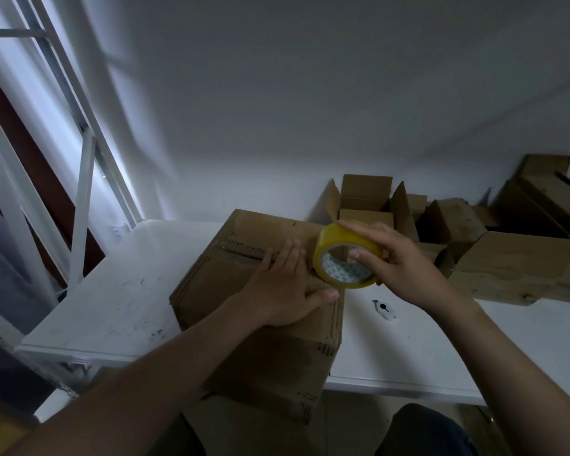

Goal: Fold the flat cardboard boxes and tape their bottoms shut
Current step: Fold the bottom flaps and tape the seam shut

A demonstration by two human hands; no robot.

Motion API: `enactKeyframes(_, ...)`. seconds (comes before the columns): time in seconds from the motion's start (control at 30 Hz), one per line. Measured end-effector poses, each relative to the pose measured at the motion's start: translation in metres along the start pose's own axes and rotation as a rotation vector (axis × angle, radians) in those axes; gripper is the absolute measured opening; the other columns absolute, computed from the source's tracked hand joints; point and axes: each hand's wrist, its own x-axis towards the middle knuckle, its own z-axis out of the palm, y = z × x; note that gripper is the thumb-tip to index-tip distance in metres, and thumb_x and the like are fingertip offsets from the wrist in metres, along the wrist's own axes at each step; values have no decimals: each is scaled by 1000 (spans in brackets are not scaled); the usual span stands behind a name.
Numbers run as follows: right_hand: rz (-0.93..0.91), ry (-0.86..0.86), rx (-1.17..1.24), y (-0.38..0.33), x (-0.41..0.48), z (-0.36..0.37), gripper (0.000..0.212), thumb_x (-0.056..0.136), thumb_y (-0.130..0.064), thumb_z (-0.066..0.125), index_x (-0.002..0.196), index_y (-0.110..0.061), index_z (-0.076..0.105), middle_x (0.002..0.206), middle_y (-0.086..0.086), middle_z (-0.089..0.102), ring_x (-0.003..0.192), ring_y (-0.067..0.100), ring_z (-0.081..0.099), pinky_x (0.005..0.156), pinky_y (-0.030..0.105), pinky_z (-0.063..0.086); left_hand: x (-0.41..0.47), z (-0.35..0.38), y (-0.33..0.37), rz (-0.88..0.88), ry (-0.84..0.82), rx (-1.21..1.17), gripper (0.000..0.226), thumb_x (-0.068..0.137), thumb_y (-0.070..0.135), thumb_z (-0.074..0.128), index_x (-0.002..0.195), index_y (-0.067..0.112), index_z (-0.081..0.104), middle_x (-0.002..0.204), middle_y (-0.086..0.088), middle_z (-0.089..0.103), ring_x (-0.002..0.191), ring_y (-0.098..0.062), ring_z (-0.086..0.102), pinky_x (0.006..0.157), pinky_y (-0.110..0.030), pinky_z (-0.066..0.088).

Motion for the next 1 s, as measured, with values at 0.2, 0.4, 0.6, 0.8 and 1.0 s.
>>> enactKeyframes(0.2,-46,74,49,7,-2,12,47,94,-44,63,140,-39,55,116,1,55,110,16,56,85,39,56,-7,7,-13,-41,-30,-32,117,76,92,9,158,13,-16,165,-8,-24,151,-15,-25,125,-48,-8)
enactKeyframes(0.4,-24,-51,-79,16,-13,-28,38,95,-47,58,133,-48,59,106,-10,48,100,8,52,80,16,47,-9,5,-13,-50,-40,-20,113,77,86,4,159,9,-12,165,-7,-24,151,-14,-24,125,-45,-8)
enactKeyframes(0.6,70,-182,-23,43,-34,-30,42,92,-35,61,129,-56,56,106,-4,50,101,0,53,77,11,47,-10,4,-10,-46,-38,-17,114,75,85,3,159,9,-11,165,-7,-24,152,-14,-22,125,-44,-8)
enactKeyframes(0.8,91,-203,0,50,-36,-15,42,93,-38,59,134,-49,56,112,-1,49,106,4,53,84,21,53,-16,-2,1,-80,-51,-3,116,76,89,9,158,10,-15,164,-8,-27,151,-18,-25,124,-51,-8)
enactKeyframes(1.0,104,-40,37,65,-59,-1,40,95,-35,60,134,-44,57,115,-7,51,110,5,54,77,15,50,-19,4,46,9,-57,71,108,90,65,48,158,10,-16,164,-8,-27,151,-24,-25,122,-60,-4)
